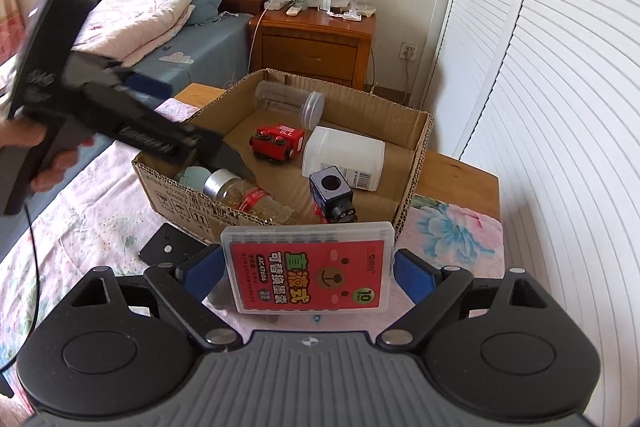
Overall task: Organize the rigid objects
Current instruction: 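Carry both over the box and open both grippers to drop them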
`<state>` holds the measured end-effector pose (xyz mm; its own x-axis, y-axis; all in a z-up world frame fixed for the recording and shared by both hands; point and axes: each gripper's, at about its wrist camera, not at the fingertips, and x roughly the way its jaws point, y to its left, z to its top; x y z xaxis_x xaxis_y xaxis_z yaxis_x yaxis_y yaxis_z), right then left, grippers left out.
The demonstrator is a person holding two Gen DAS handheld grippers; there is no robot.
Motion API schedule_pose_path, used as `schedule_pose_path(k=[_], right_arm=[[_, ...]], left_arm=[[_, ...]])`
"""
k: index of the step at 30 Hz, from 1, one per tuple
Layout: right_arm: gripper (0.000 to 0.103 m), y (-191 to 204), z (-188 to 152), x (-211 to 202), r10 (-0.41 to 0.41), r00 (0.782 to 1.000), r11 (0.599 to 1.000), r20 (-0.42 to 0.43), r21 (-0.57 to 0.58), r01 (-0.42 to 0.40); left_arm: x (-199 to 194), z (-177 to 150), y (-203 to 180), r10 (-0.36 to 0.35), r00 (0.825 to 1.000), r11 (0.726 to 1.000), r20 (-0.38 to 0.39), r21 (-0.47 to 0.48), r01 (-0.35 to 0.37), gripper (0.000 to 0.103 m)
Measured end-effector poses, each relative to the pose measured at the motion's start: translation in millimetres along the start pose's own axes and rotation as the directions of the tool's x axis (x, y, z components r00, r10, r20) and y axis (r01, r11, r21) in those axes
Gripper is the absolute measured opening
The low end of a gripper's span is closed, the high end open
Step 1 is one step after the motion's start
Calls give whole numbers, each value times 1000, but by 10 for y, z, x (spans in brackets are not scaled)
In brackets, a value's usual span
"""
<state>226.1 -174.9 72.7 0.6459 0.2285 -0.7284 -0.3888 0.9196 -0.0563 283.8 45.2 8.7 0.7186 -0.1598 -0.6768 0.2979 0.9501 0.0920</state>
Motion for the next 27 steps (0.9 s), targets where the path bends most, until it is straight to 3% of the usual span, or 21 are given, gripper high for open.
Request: schedule_pose_path(k=[9,15,19,27], right_arm=[[94,106,298,142,6,1000,1000,-14,17,-5],[94,212,627,262,18,1000,1000,0,10,-18],[94,263,883,424,42,999,999,9,17,-42],[94,324,1148,866,53,998,996,-31,70,-50]], left_arm=[[-584,-441,-45,-46,999,999,0,22,46,101],[-910,-690,-132,-76,995,997,61,22,75,101],[-1032,-807,-119,-106,990,994,95,-7,107,102],[-1049,-892,-33,-99,991,993,94,-56,105,102]])
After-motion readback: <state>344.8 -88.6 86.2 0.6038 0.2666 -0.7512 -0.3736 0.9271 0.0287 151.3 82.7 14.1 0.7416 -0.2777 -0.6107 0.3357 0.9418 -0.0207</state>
